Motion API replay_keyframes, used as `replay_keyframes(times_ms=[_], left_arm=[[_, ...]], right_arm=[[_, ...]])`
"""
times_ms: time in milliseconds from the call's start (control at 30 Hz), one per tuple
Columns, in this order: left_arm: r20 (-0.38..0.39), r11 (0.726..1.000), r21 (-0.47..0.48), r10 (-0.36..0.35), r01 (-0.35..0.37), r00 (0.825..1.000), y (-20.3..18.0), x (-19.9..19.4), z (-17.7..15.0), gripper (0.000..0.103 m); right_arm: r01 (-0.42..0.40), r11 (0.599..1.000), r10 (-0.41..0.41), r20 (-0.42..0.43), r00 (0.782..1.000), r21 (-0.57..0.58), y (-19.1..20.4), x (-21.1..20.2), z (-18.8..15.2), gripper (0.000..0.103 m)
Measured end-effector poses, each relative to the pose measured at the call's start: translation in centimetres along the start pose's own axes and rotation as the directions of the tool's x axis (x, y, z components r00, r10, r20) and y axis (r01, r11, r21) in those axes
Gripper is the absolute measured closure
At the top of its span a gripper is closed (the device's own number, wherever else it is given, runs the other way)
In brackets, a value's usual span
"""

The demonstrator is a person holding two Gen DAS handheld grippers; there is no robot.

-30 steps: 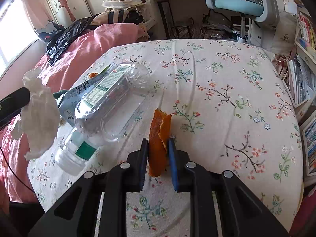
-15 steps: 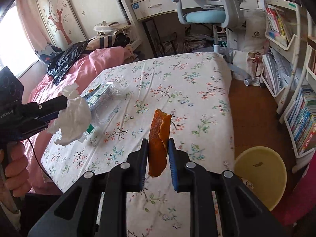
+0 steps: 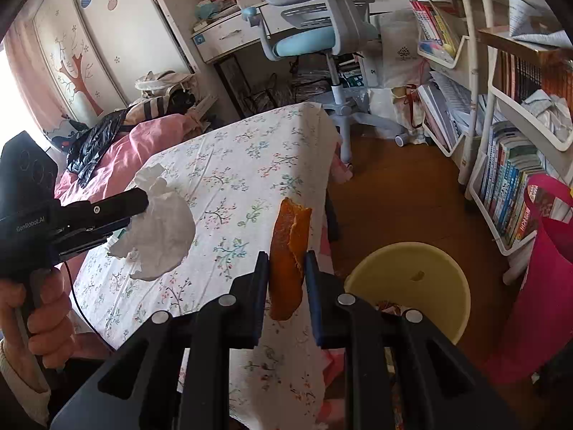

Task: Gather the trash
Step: 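Carry tissue in left tool to yellow bin and release it while right holds peel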

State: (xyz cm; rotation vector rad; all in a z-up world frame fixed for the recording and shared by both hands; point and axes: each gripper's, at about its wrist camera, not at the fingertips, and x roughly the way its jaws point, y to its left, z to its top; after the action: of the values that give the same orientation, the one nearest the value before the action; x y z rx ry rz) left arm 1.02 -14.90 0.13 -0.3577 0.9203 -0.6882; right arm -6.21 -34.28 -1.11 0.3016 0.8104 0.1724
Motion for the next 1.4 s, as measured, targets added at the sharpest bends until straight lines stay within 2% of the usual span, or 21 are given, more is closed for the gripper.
replay_keyframes(times_ms=[33,67,100,133,167,233,300,467,600,733,833,933,1000,1067,1167,1267,1400], left_arm=[[-0.009,0.998,0.028,0.048,-0.048,0.999,-0.3,0.3,-0.1,0.085],[-0.019,0.989,0.065,0.133,-0.132,0.991,-0.4,0.8,-0.3,0.085],[-0.018,0.966,0.107,0.24,-0.237,0.971,-0.4,1.1,-0.5,0.085],[-0.02,0.942,0.133,0.315,-0.309,0.949,0.0,1.3,-0.6,0.084],[-0.04,0.932,0.126,0.346,-0.339,0.937,0.7,1.5,-0.6,0.083],[-0.11,0.943,0.05,0.334,-0.33,0.936,2.8,1.6,-0.3,0.072],[-0.114,0.947,-0.04,0.313,-0.319,0.943,4.7,0.8,0.0,0.062],[-0.085,0.951,-0.124,0.273,-0.282,0.958,6.5,-0.8,0.5,0.061],[-0.09,0.94,-0.132,0.305,-0.315,0.948,6.9,-0.8,0.3,0.056],[-0.104,0.916,-0.141,0.364,-0.376,0.926,7.3,0.5,0.2,0.056],[-0.122,0.907,-0.16,0.375,-0.391,0.919,8.1,1.5,0.0,0.056],[-0.145,0.902,-0.093,0.407,-0.422,0.902,7.7,3.0,-0.6,0.057],[-0.127,0.893,-0.053,0.438,-0.447,0.89,7.3,3.3,-0.8,0.079],[-0.109,0.896,-0.054,0.434,-0.441,0.894,7.2,2.8,-0.7,0.082],[-0.041,0.892,-0.065,0.445,-0.447,0.895,6.9,1.1,-0.1,0.083],[0.023,0.907,-0.084,0.416,-0.413,0.909,6.2,-0.4,0.5,0.083],[0.082,0.94,-0.043,0.342,-0.34,0.936,4.5,-1.5,1.0,0.083]], right_arm=[[-0.002,1.0,0.002,-0.001,1.0,0.002,-0.2,-0.1,-0.1,0.082],[-0.009,1.0,0.009,-0.002,1.0,0.004,-0.2,-0.1,-0.1,0.082],[-0.016,1.0,0.016,-0.003,1.0,0.004,-0.1,-0.2,-0.2,0.082],[-0.024,1.0,0.024,-0.002,1.0,0.001,0.1,-0.3,-0.2,0.082],[-0.031,0.999,0.031,-0.002,1.0,-0.004,0.3,-0.3,-0.2,0.082],[-0.042,0.999,0.042,-0.003,0.999,-0.018,0.7,-0.4,-0.3,0.082],[-0.044,0.999,0.044,-0.005,0.999,-0.031,1.0,-0.4,-0.4,0.081],[-0.034,0.999,0.034,-0.008,0.999,-0.028,0.6,-0.3,-0.5,0.081],[-0.034,0.999,0.033,-0.019,0.999,-0.022,0.4,-0.1,-0.6,0.081],[-0.035,0.999,0.034,-0.025,0.999,-0.026,0.6,0.1,-0.6,0.081],[-0.034,0.999,0.033,-0.025,0.999,-0.024,0.6,0.1,-0.6,0.081],[-0.03,0.999,0.03,-0.026,0.999,-0.017,0.4,0.1,-0.5,0.081],[-0.028,1.0,0.028,-0.024,0.999,-0.012,0.1,0.1,-0.4,0.081],[-0.024,1.0,0.024,-0.016,1.0,-0.006,-0.1,-0.2,-0.3,0.081],[-0.019,1.0,0.019,-0.004,1.0,0.001,-0.3,-0.5,-0.3,0.081],[-0.016,1.0,0.016,-0.002,1.0,0.002,-0.4,-0.6,-0.3,0.081],[-0.015,1.0,0.015,-0.003,1.0,0.009,-0.5,-0.6,-0.3,0.081]])
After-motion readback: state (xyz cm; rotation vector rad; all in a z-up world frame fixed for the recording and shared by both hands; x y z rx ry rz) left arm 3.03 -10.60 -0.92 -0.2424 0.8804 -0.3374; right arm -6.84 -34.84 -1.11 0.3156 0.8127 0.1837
